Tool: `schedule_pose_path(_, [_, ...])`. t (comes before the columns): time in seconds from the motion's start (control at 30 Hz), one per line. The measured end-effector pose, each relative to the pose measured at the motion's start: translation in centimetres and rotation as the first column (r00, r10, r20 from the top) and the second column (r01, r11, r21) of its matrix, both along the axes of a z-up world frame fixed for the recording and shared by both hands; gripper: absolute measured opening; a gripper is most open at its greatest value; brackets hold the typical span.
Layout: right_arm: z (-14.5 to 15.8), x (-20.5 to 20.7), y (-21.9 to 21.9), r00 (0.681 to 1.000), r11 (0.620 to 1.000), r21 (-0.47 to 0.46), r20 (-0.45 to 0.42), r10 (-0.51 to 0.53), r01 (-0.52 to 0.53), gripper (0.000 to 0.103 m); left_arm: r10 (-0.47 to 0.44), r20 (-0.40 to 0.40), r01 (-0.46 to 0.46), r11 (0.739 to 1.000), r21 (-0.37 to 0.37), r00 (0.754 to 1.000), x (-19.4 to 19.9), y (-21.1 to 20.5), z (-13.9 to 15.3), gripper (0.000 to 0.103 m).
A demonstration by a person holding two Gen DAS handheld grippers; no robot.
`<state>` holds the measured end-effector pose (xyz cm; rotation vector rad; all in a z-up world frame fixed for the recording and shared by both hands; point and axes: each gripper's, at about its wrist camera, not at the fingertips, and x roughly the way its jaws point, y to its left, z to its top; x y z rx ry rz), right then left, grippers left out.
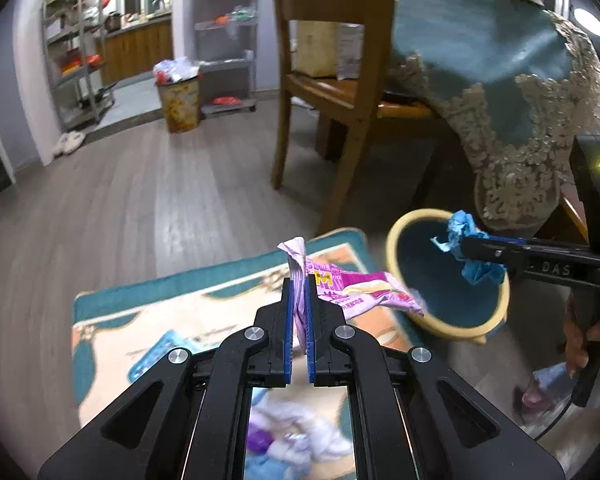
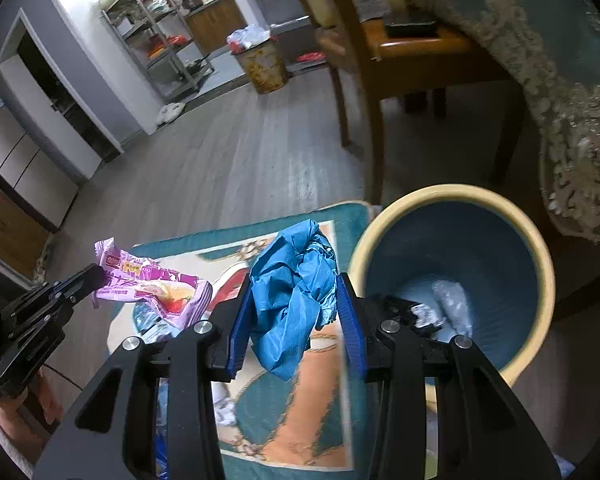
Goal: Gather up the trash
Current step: 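Move both tools over the wastebasket and release the cloth and wrapper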
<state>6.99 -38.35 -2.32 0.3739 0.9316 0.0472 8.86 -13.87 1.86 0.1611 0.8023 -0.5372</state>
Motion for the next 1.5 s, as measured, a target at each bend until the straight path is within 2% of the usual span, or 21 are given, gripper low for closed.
schedule_pose_path(0.17, [0.1,-0.5,-2.5,0.999,0.999,0.002,-0.004,-0.043,0.043,0.039,-0.051,0.003,0.051,0.999,-0.008,0.999,-0.1,-3.2,-0.3,0.006])
schedule_pose_path(0.33, [1.5,-1.3,-6.2,0.999,0.997,-0.066,0.004,-0.032,0.033,0.039,-0.100,-0.005,0.100,0.995,-0.007,0.995,-0.3,-6.6,-1.3,0.006])
schedule_pose_path(0.43, [1.8,-1.7,-8.7,0.998,0.994,-0.092,0.002,-0.065,0.065,0.039,-0.129,-0.005,0.129,0.992,0.001,0.992,-0.6,-8.2,-1.9,0.006])
schedule_pose_path(0.6, [0.4,-1.4,-11.8,0.994,0.984,-0.152,-0.039,-0.101,0.094,0.039,-0.169,-0.015,0.169,0.985,0.012,0.985,-0.9,-10.7,-3.2,0.006])
schedule_pose_path(0.73, [-1.3,-1.3,-13.3,0.989,0.985,-0.137,-0.084,-0.120,0.108,0.039,-0.194,-0.021,0.194,0.981,0.025,0.981,-1.2,-12.5,-4.3,0.006])
schedule_pose_path(0.83, [-2.5,-1.2,-13.5,0.984,0.988,-0.098,-0.119,-0.132,0.121,0.039,-0.197,-0.031,0.198,0.980,0.024,0.980,-1.1,-13.5,-5.1,0.006])
schedule_pose_path(1.0, [-3.4,-0.9,-12.9,0.981,0.989,-0.098,-0.148,-0.125,0.112,0.040,-0.183,-0.070,0.185,0.983,0.017,0.981,-0.8,-15.2,-6.9,0.006])
schedule_pose_path(1.2, [-4.7,-0.5,-12.7,0.974,0.990,-0.086,-0.189,-0.124,0.109,0.040,-0.194,-0.076,0.199,0.978,0.064,0.978,-0.9,-16.9,-8.7,0.006])
schedule_pose_path(1.43, [-5.3,-0.4,-12.7,0.974,0.990,-0.080,-0.189,-0.128,0.115,0.041,-0.199,-0.069,0.205,0.975,0.085,0.978,-1.0,-17.5,-9.3,0.006])
schedule_pose_path(1.5, [-5.3,-0.3,-12.7,0.975,0.989,-0.085,-0.181,-0.132,0.118,0.047,-0.196,-0.066,0.202,0.975,0.090,0.978,-1.0,-17.6,-9.4,0.008])
